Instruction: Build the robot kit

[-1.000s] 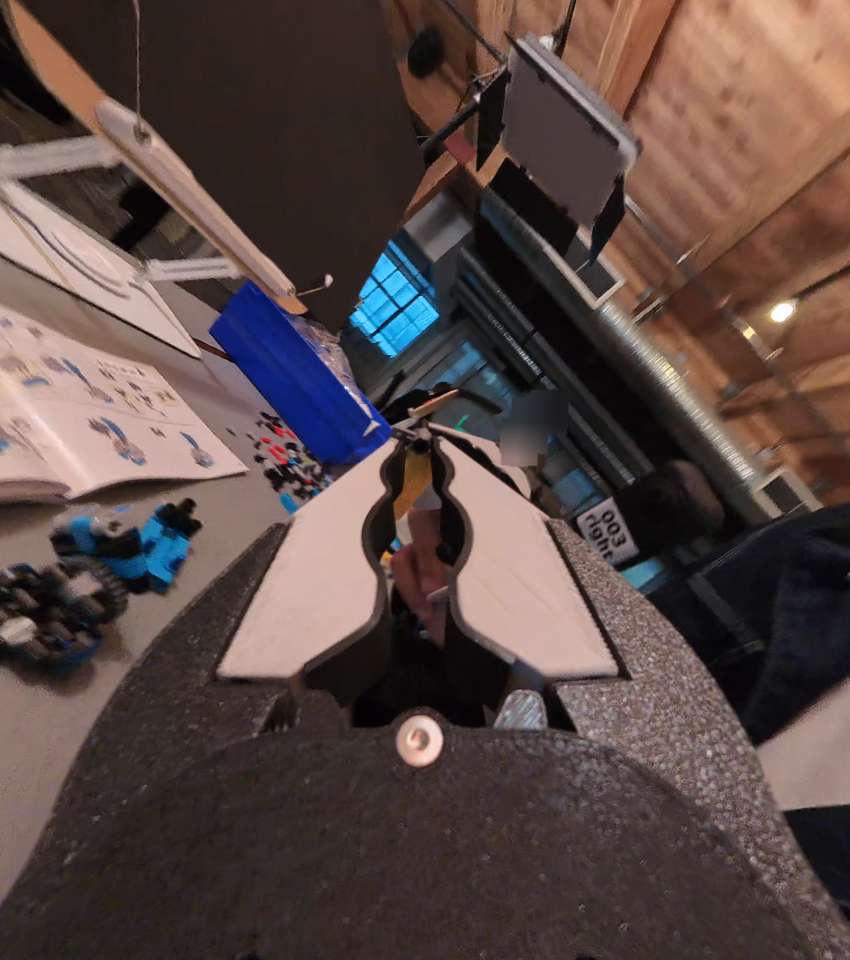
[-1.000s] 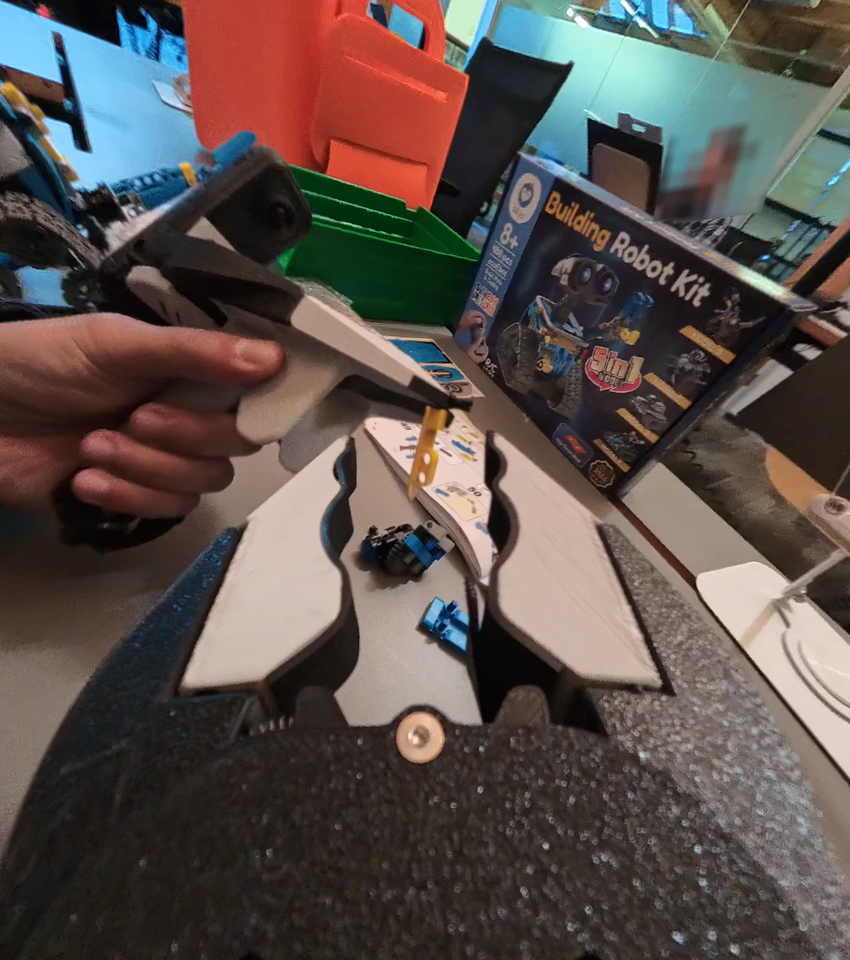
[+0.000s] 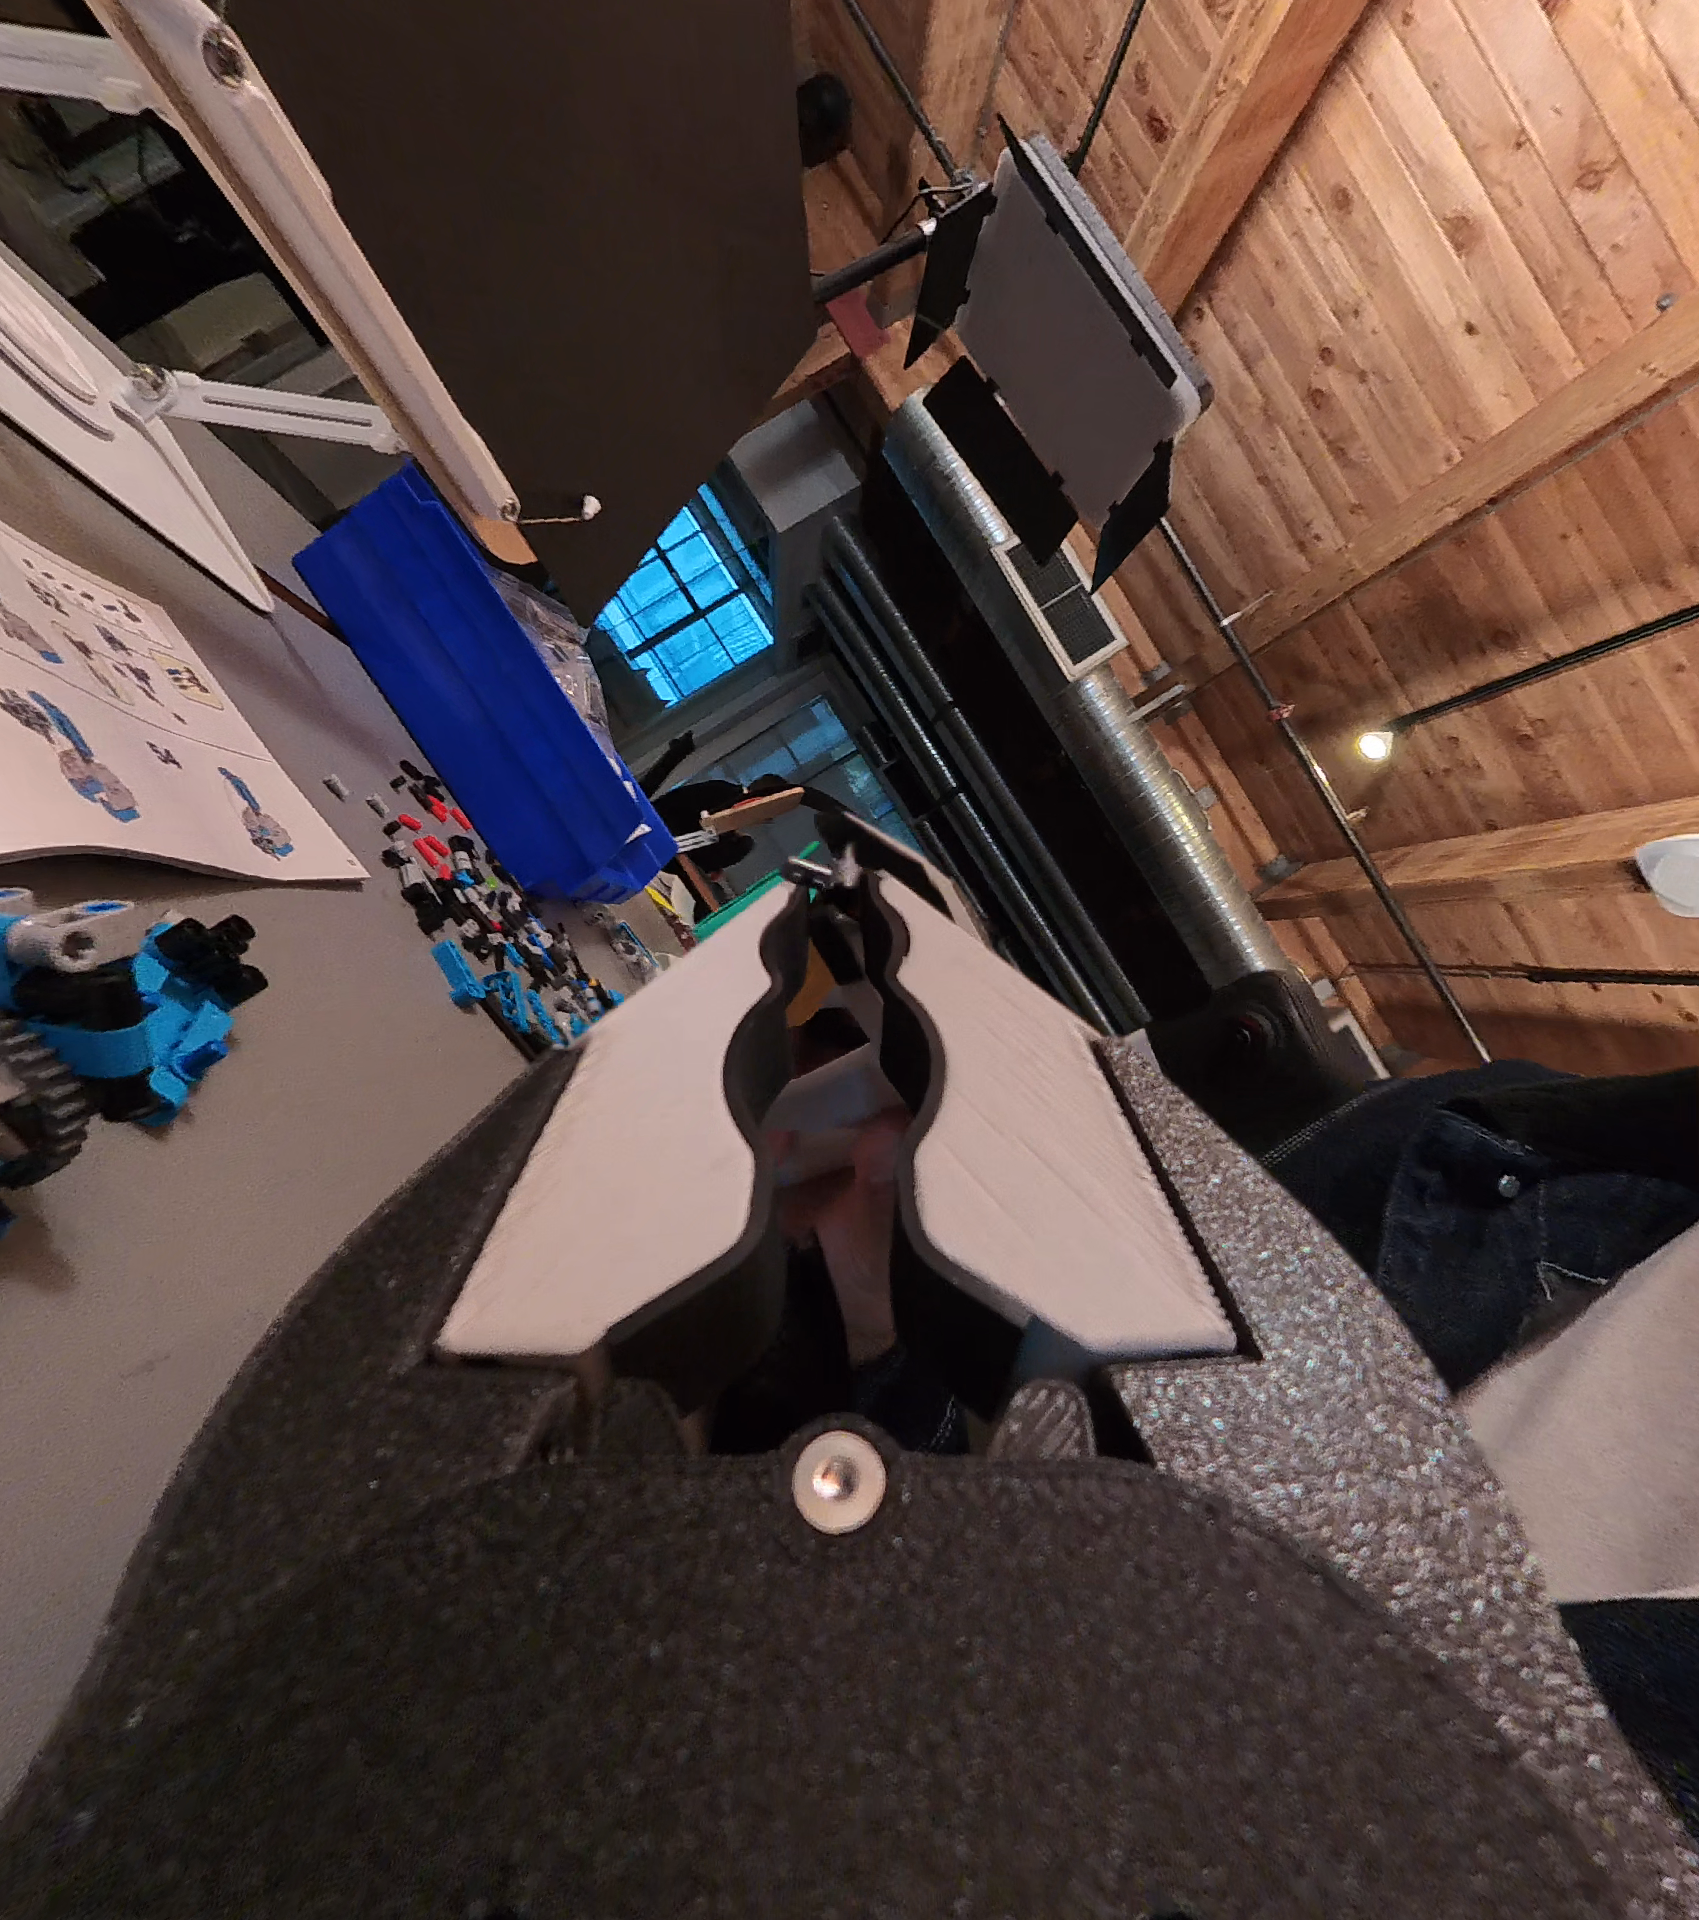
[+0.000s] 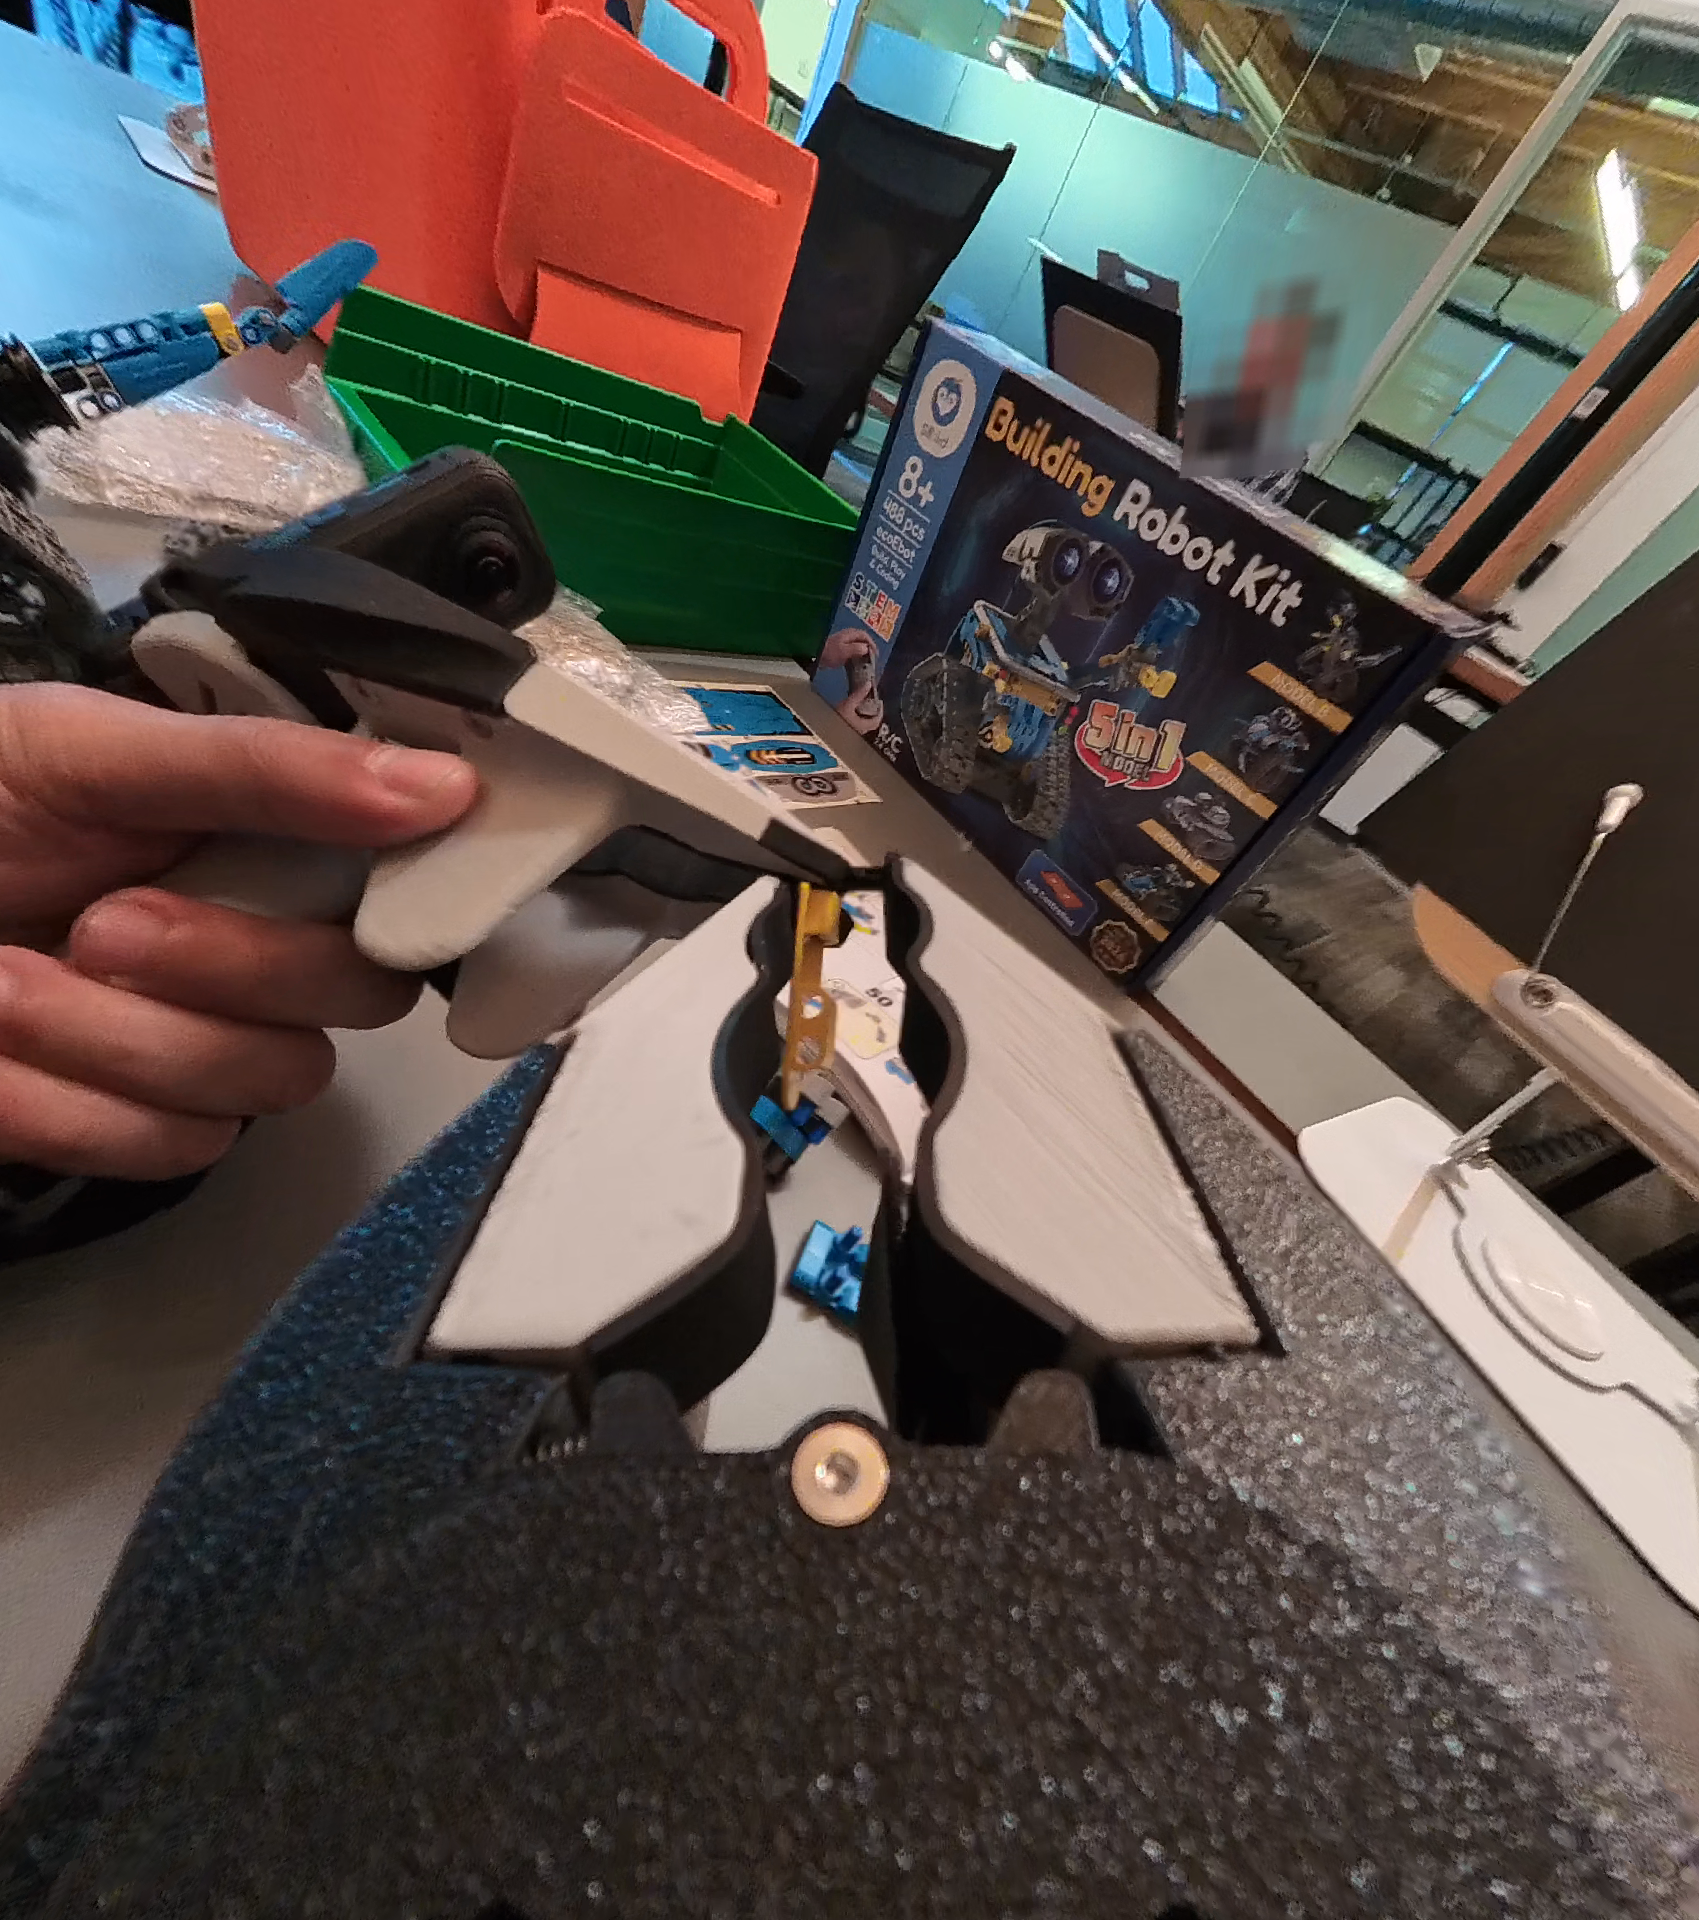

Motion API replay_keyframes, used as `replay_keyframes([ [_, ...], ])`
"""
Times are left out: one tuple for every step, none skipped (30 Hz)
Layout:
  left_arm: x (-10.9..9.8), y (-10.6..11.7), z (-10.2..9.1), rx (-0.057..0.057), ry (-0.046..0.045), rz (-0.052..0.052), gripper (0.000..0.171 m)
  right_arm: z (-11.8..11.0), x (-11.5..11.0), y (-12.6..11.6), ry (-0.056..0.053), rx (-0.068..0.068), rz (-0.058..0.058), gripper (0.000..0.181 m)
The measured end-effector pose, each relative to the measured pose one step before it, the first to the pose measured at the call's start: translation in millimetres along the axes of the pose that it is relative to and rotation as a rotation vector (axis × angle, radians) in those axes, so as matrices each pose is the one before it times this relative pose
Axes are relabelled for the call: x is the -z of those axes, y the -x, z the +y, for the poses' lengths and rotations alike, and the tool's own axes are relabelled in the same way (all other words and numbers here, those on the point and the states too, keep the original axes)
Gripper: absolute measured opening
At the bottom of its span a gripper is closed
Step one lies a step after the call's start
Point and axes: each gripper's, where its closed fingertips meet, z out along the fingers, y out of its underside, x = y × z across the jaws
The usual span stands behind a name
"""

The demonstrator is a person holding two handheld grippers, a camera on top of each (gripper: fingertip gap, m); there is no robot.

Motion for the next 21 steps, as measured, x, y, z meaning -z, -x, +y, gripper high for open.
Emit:
replay_keyframes([
  [0.49,1.61,-1.51,-0.0042,-0.00116,-0.0098,0.009,1.23,-1.93,-0.07,-0.0001,-0.0242,-0.0145,0.018],
  [0.73,0.31,-2.35,-0.0141,-0.0037,-0.007,0.009,0.73,-1.06,-0.4,-0.0053,-0.024,-0.0097,0.018],
  [2.18,2.18,-5.14,-0.032,-0.01333,-0.0288,0.01,0.07,0.07,-2.01,-0.0115,-0.0326,-0.0022,0.023],
  [4.66,5.05,-8.2,-0.0534,-0.01878,-0.0527,0.01,0.71,0.46,-1.95,-0.0102,-0.0337,-0.0154,0.039],
  [6.2,7.9,-7.69,-0.0725,0.00164,-0.0727,0.01,4.1,0.24,-3.83,0.0104,-0.0396,-0.0175,0.049],
  [7.13,10.92,-7.14,-0.1028,0.01432,-0.0977,0.01,6.13,0.34,-5.97,0.0174,-0.0441,-0.0133,0.05],
  [7.87,14.01,-7.24,-0.1306,0.01652,-0.1228,0.01,5.46,0.97,-8.49,0.0049,-0.0478,-0.0018,0.05],
  [7.22,16.08,-4.96,-0.1445,0.02808,-0.132,0.009,4.23,1.47,-9.13,-0.0072,-0.0501,0.0012,0.046],
  [5.69,15.5,-2.85,-0.1386,0.03205,-0.1221,0.009,3.98,0.87,-7.81,-0.0024,-0.0548,-0.0073,0.041],
  [3.88,13.71,-1.59,-0.1185,0.02445,-0.1064,0.01,3.28,0.2,-7.05,0.0068,-0.0619,-0.007,0.04],
  [1.81,11.77,0.58,-0.0976,0.02571,-0.0927,0.01,1.35,-0.17,-5.04,0.0004,-0.059,-0.0096,0.039],
  [-0.46,8.94,3.37,-0.0841,0.03374,-0.0754,0.01,-0.26,-0.16,-2.61,-0.0133,-0.0506,-0.0147,0.037],
  [-1.85,5.95,5.08,-0.0808,0.03749,-0.0614,0.01,0.86,-0.72,-1.16,-0.0068,-0.0425,-0.0155,0.033],
  [-2.65,2.72,5.15,-0.0734,0.03386,-0.0446,0.01,2.62,-1.47,-0.59,0.0057,-0.032,-0.0103,0.03],
  [-2.78,-0.24,3.86,-0.0544,0.02393,-0.0263,0.01,3.44,-1.83,-0.31,0.0118,-0.0181,-0.0063,0.03],
  [-2.66,-2.29,2.75,-0.0403,0.01669,-0.0107,0.01,3.07,-1.79,0.28,0.0129,-0.0042,-0.0061,0.03],
  [-2.58,-2.18,2.9,-0.0351,0.01787,-0.0073,0.01,2.39,-1.49,0.2,0.0109,0.0014,-0.0027,0.03],
  [-2.47,-0.93,2.68,-0.0298,0.01605,-0.01,0.01,1.24,-0.85,-0.44,0.0061,0.0014,0.0014,0.03],
  [-2.03,-0.35,2.36,-0.0227,0.01345,-0.0086,0.01,0.57,-0.48,-0.45,0.0024,0.0009,0.0007,0.03],
  [-1.84,-0.5,2.16,-0.0143,0.01186,-0.0023,0.01,0.33,-0.05,-0.46,0.0022,0.0026,0.0005,0.029],
  [-1.51,-0.78,1.77,-0.0039,0.00854,0.0033,0.01,0.9,-0.24,-1.07,0.0044,0.0018,0.0025,0.028],
])
